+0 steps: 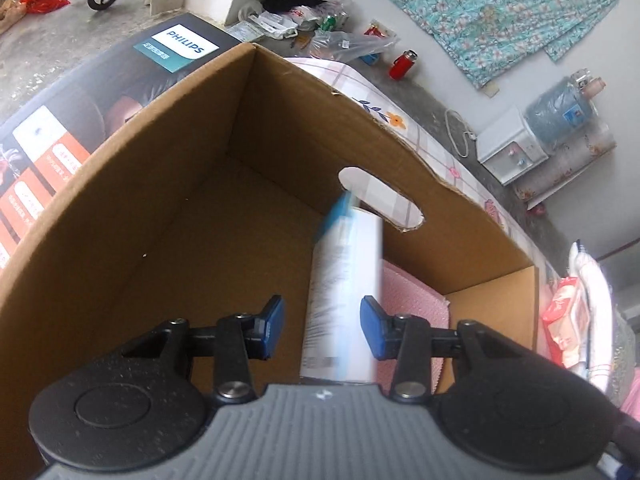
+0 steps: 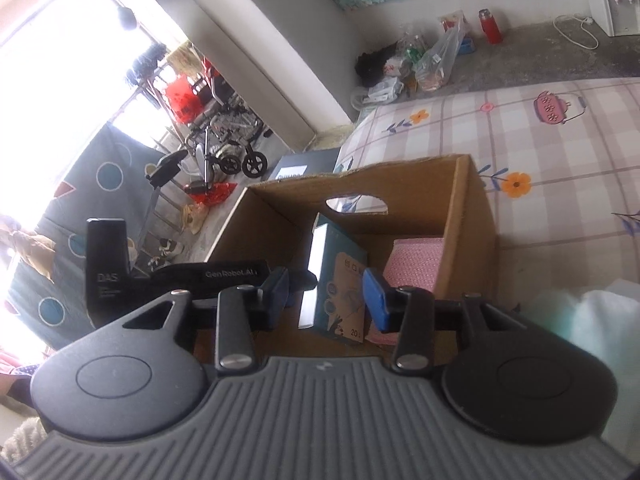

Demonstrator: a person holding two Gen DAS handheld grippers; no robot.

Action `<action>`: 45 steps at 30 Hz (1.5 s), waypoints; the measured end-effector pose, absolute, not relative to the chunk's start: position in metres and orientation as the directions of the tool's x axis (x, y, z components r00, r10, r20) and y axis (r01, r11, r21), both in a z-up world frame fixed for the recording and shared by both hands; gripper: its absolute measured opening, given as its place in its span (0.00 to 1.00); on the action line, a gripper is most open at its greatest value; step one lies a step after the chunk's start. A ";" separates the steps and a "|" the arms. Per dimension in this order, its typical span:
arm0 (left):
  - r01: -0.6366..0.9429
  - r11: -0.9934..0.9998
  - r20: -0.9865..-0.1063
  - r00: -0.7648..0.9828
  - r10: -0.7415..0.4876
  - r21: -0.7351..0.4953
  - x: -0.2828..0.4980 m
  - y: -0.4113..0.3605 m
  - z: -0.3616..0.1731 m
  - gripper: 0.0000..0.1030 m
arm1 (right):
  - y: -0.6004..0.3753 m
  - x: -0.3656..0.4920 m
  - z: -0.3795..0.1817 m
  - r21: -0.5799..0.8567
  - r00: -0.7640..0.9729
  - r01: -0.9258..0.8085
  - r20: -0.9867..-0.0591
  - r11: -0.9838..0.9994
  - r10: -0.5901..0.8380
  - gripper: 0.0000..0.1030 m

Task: Organize soft objects
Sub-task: 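Carry the blue bandage box into the cardboard box and release it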

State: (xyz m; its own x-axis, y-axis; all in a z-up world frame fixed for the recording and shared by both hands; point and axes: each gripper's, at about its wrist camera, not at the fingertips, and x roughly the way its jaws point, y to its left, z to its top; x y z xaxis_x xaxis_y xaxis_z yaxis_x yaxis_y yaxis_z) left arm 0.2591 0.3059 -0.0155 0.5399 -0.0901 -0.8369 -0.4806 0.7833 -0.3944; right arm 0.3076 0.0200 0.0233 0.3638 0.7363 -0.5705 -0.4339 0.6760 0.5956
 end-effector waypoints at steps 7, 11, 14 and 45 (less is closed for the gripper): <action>-0.456 0.789 -0.807 0.585 -0.084 -0.413 0.261 0.297 0.000 0.47 | -0.008 0.303 0.018 0.603 0.378 -0.415 -0.567 0.681 0.732 0.40; -0.421 0.824 -0.830 0.549 -0.102 -0.380 0.280 0.274 -0.004 0.52 | -0.016 0.300 0.013 0.616 0.383 -0.403 -0.557 0.676 0.737 0.40; -0.434 0.846 -0.854 0.519 -0.047 -0.310 0.291 0.262 -0.009 0.49 | -0.024 0.297 0.013 0.626 0.389 -0.399 -0.547 0.670 0.741 0.40; -0.437 0.891 -0.892 0.441 0.094 -0.122 0.295 0.281 -0.037 0.43 | -0.047 0.299 -0.010 0.658 0.377 -0.355 -0.549 0.664 0.746 0.41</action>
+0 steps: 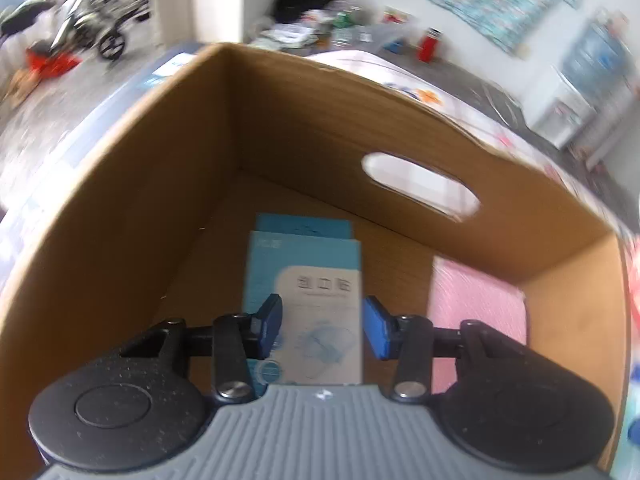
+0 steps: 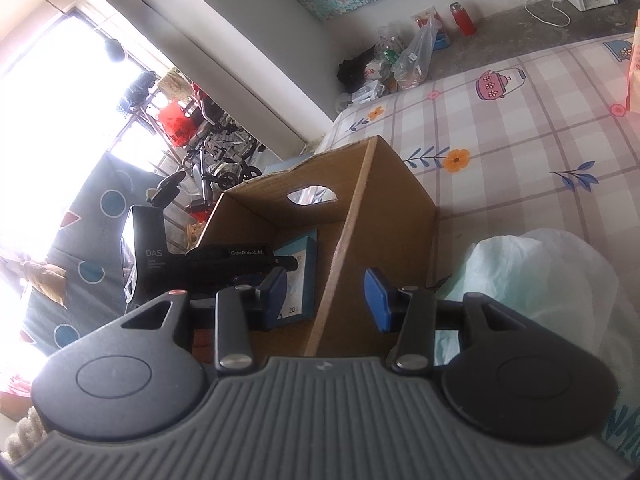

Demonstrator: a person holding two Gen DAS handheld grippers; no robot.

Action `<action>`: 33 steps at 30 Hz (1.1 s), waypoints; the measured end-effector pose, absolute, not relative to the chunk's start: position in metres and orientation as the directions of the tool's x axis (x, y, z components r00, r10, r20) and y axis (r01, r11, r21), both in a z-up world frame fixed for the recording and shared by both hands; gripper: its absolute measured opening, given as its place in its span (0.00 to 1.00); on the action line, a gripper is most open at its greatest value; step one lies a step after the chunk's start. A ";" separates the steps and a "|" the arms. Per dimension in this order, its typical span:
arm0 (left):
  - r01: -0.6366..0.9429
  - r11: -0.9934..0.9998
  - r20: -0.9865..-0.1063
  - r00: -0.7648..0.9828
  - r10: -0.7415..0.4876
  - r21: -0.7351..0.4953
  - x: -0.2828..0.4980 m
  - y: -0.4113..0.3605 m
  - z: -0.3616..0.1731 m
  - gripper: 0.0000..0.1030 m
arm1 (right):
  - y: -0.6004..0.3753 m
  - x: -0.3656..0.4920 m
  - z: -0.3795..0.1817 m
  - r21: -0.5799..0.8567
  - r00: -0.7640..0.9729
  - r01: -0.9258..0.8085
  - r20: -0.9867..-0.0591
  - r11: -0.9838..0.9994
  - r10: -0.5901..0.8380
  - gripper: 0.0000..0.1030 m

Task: Organize soft objects
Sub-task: 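Carry the blue bandage box into the cardboard box and release it, then move both tools back toward the wet-wipe packs beside the blanket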

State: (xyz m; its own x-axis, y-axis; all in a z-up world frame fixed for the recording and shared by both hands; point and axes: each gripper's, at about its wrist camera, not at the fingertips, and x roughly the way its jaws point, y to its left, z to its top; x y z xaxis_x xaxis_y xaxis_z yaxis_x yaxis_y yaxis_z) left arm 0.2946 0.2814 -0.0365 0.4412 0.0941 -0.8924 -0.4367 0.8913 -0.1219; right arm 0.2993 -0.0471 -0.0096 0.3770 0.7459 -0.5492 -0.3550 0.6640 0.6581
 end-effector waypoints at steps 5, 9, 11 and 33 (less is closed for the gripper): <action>-0.304 0.948 -0.882 0.467 0.068 -0.088 0.296 0.258 -0.038 0.41 | -0.048 0.302 -0.015 0.664 0.372 -0.344 -0.553 0.664 0.745 0.42; -0.341 0.935 -0.887 0.456 0.076 -0.095 0.298 0.258 -0.035 0.47 | -0.048 0.303 -0.019 0.670 0.365 -0.340 -0.553 0.660 0.749 0.42; -0.401 0.910 -0.876 0.471 0.104 -0.107 0.296 0.264 -0.031 0.67 | -0.048 0.302 -0.020 0.670 0.363 -0.342 -0.552 0.659 0.750 0.42; -0.188 0.977 -0.884 0.436 0.171 0.097 0.290 0.214 -0.050 0.70 | -0.053 0.307 -0.028 0.682 0.360 -0.325 -0.551 0.655 0.752 0.45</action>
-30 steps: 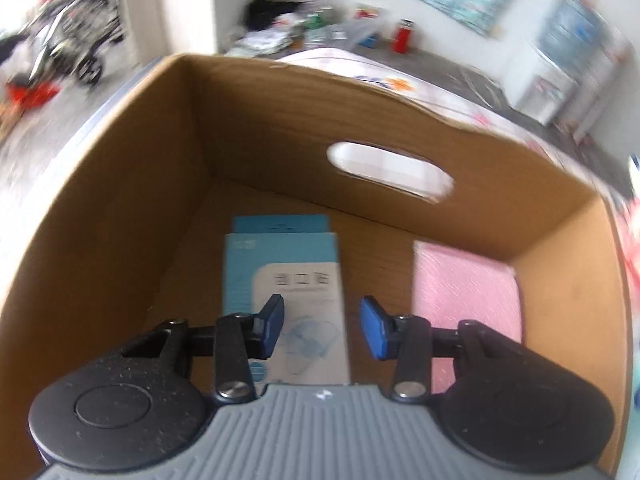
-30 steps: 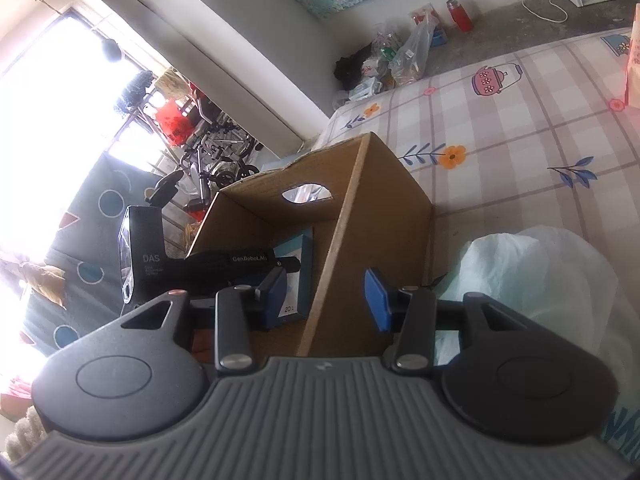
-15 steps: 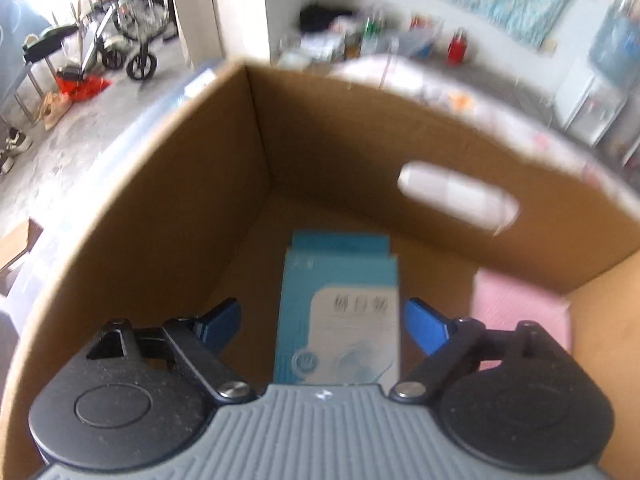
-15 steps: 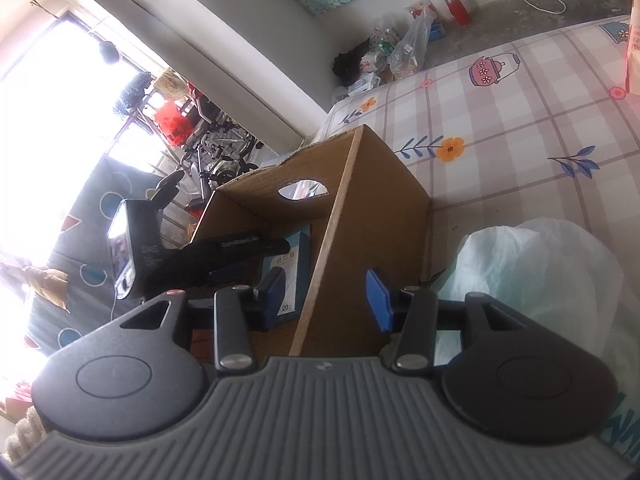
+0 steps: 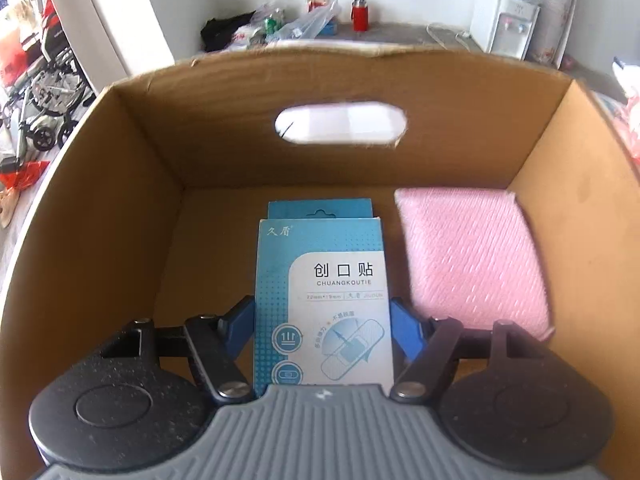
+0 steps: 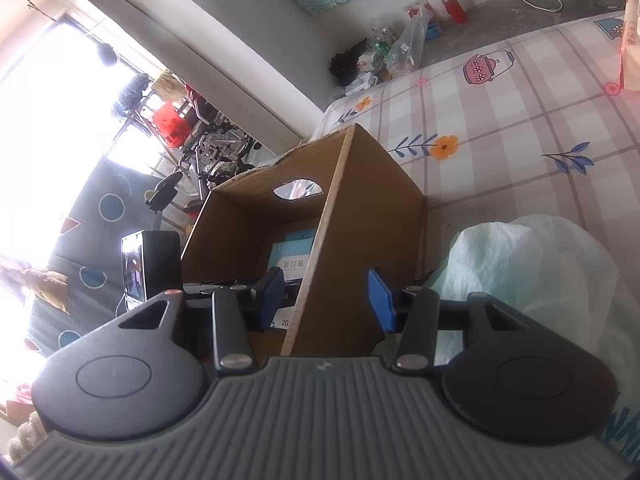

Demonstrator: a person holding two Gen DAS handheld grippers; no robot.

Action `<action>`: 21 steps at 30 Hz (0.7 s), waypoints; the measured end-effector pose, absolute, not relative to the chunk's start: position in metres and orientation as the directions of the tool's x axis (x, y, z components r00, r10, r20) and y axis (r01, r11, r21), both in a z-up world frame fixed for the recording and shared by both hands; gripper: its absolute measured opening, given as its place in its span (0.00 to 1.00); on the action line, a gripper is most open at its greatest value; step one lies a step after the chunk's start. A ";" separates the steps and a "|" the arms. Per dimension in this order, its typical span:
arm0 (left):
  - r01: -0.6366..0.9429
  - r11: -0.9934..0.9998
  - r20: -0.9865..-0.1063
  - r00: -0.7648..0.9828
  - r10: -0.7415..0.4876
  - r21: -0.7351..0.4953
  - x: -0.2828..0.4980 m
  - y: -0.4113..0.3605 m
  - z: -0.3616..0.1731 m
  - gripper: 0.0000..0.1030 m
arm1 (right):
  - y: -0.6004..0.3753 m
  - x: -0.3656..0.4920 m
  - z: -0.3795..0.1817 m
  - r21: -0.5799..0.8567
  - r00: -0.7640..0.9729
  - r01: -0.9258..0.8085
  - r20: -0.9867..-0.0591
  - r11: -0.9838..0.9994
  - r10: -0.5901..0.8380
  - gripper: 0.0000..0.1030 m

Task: Organize soft objects
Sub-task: 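Move both tools back toward the wet-wipe packs beside the blanket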

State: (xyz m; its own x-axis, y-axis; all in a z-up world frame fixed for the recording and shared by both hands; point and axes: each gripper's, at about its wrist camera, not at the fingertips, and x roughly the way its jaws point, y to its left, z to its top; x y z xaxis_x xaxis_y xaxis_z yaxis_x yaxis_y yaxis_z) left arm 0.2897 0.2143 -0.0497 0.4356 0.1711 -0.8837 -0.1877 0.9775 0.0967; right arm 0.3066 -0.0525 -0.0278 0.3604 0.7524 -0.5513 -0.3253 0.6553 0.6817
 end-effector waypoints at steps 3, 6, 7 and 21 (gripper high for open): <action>-0.195 0.977 -0.875 0.456 0.166 0.083 0.297 0.214 -0.046 0.70 | -0.052 0.306 -0.028 0.684 0.357 -0.328 -0.549 0.652 0.756 0.45; -0.197 0.978 -0.884 0.441 0.153 0.071 0.307 0.217 -0.048 0.70 | -0.054 0.306 -0.029 0.684 0.356 -0.329 -0.549 0.651 0.756 0.45; -0.195 0.979 -0.887 0.440 0.142 0.060 0.308 0.216 -0.050 0.70 | -0.055 0.306 -0.029 0.685 0.356 -0.327 -0.549 0.652 0.756 0.45; -0.236 0.972 -0.879 0.466 0.100 -0.014 0.301 0.243 -0.040 0.78 | -0.059 0.305 -0.031 0.686 0.358 -0.318 -0.552 0.655 0.753 0.46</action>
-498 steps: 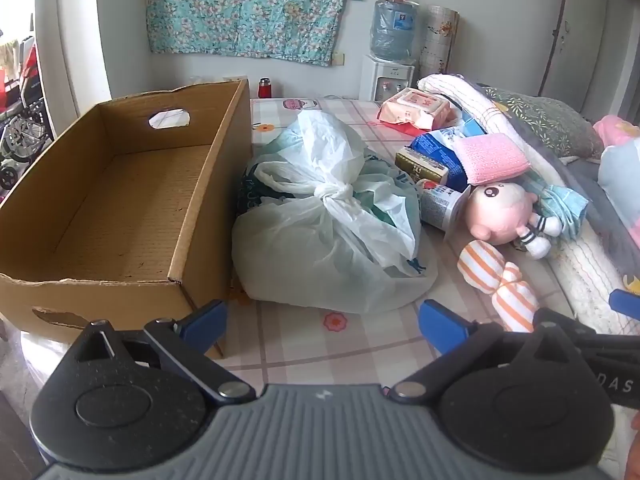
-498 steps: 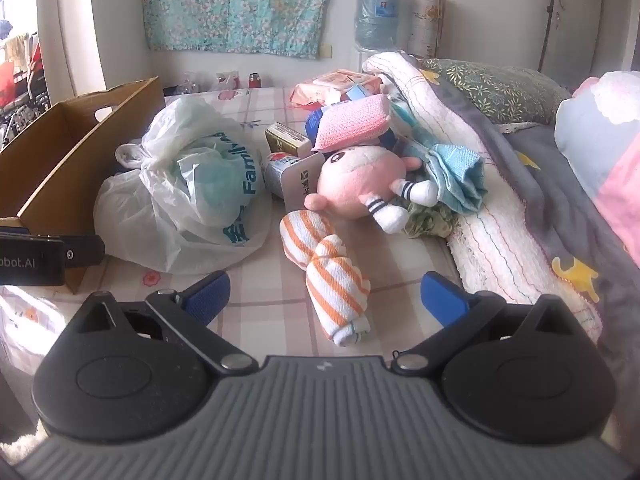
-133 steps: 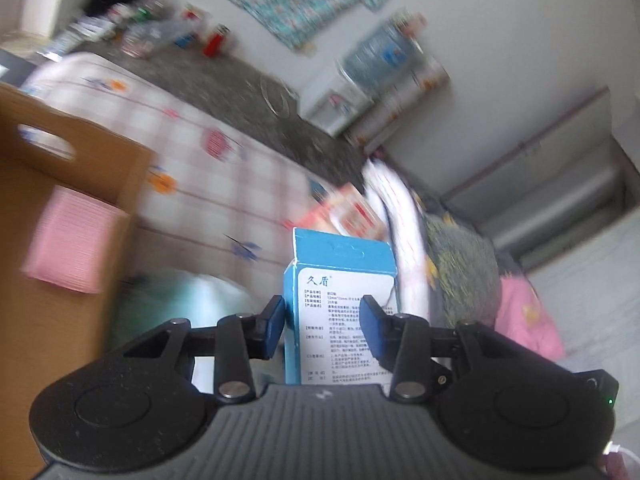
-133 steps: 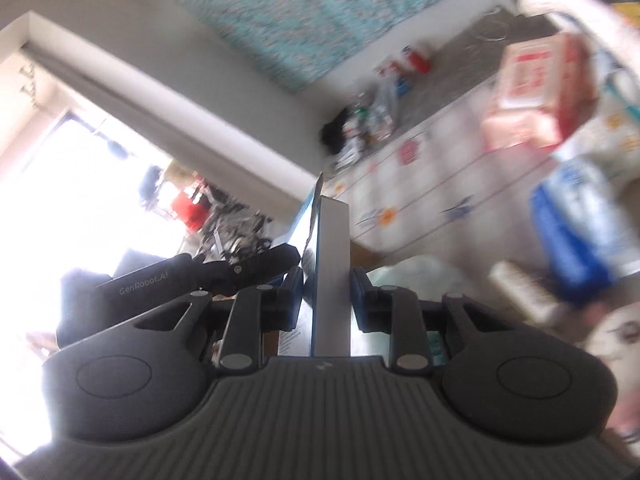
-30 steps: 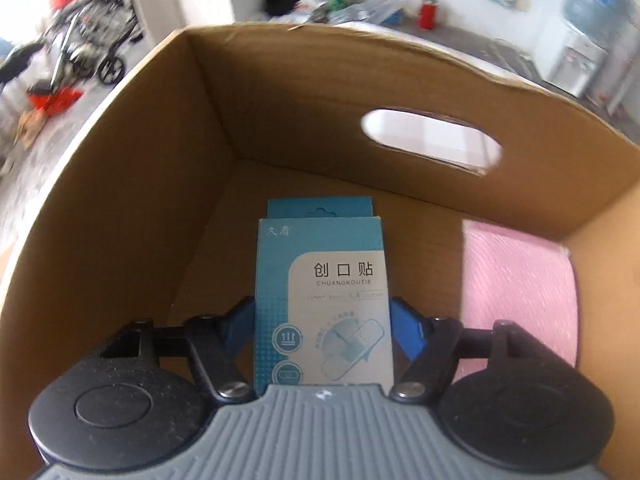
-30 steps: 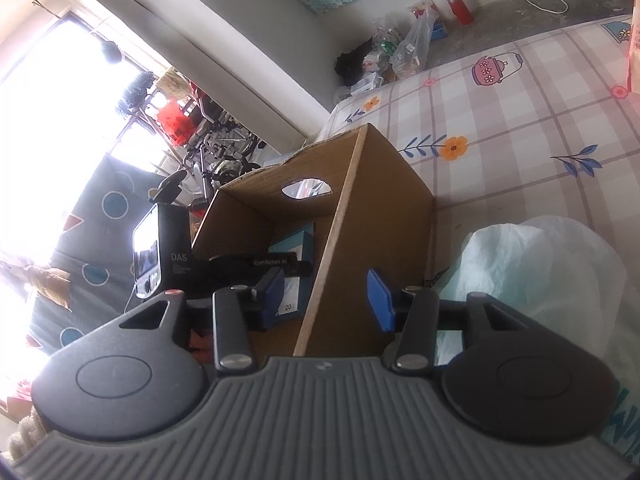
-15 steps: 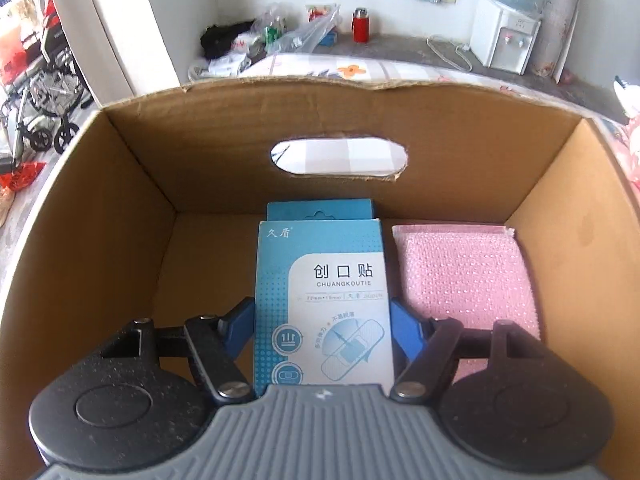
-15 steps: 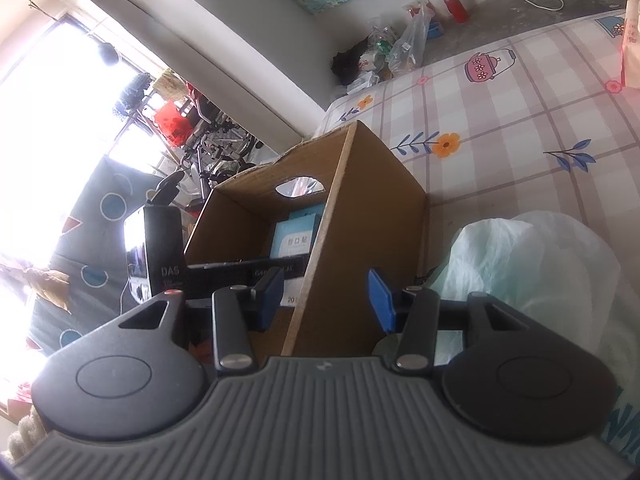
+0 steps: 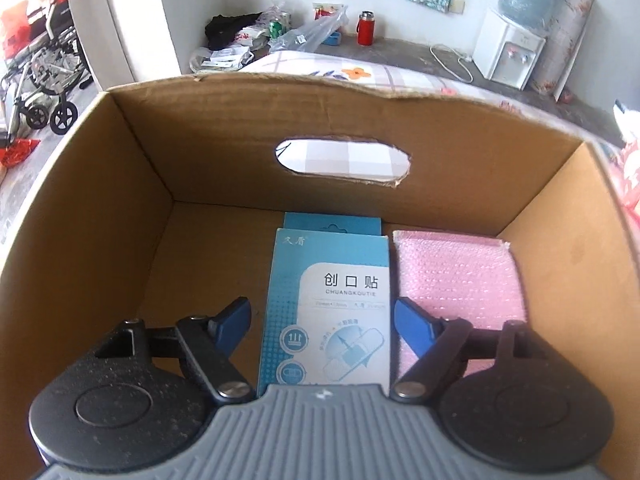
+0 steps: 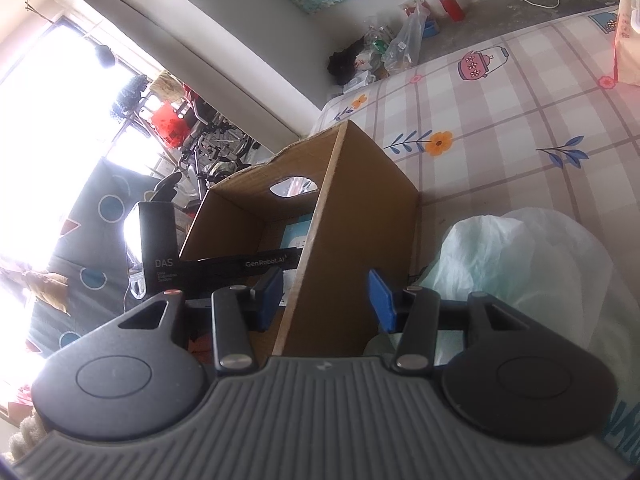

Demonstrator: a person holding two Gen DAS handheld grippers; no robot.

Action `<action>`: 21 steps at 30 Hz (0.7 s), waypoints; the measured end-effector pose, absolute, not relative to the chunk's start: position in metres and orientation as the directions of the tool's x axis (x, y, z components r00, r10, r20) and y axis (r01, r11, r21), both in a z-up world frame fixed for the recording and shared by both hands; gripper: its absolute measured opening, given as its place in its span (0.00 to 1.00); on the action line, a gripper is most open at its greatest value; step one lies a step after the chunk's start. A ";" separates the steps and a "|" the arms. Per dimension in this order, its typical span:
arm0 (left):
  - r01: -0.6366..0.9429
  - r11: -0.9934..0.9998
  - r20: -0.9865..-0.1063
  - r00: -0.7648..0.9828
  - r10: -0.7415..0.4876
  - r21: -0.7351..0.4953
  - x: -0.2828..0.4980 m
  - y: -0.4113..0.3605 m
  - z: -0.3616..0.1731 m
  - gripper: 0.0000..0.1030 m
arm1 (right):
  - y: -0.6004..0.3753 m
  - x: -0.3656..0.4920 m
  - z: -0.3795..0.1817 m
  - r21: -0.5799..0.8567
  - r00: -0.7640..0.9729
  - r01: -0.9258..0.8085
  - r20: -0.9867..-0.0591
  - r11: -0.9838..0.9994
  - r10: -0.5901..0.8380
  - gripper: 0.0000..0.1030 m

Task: Organize soft objects
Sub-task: 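Move both tools back toward the wet-wipe packs beside the blanket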

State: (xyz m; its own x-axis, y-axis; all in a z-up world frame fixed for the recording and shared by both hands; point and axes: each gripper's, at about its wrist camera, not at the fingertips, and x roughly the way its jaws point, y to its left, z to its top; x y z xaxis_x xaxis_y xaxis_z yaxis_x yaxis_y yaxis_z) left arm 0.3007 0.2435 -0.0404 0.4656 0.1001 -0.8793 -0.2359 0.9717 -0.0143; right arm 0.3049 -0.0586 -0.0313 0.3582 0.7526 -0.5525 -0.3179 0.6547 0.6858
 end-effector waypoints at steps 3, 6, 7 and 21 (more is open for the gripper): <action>-0.243 0.970 -0.864 0.494 0.098 -0.029 0.293 0.244 -0.028 0.78 | -0.062 0.303 -0.029 0.683 0.365 -0.315 -0.553 0.659 0.749 0.46; -0.247 0.968 -0.834 0.541 0.109 -0.034 0.280 0.239 -0.010 0.80 | -0.068 0.300 -0.024 0.678 0.380 -0.316 -0.551 0.664 0.743 0.46; -0.246 0.969 -0.823 0.557 0.112 -0.035 0.275 0.236 -0.004 0.80 | -0.071 0.298 -0.022 0.677 0.387 -0.317 -0.547 0.664 0.742 0.47; -0.119 0.984 -0.712 0.702 -0.009 -0.129 0.254 0.144 0.076 0.80 | -0.163 0.272 0.001 0.661 0.535 -0.255 -0.511 0.706 0.672 0.47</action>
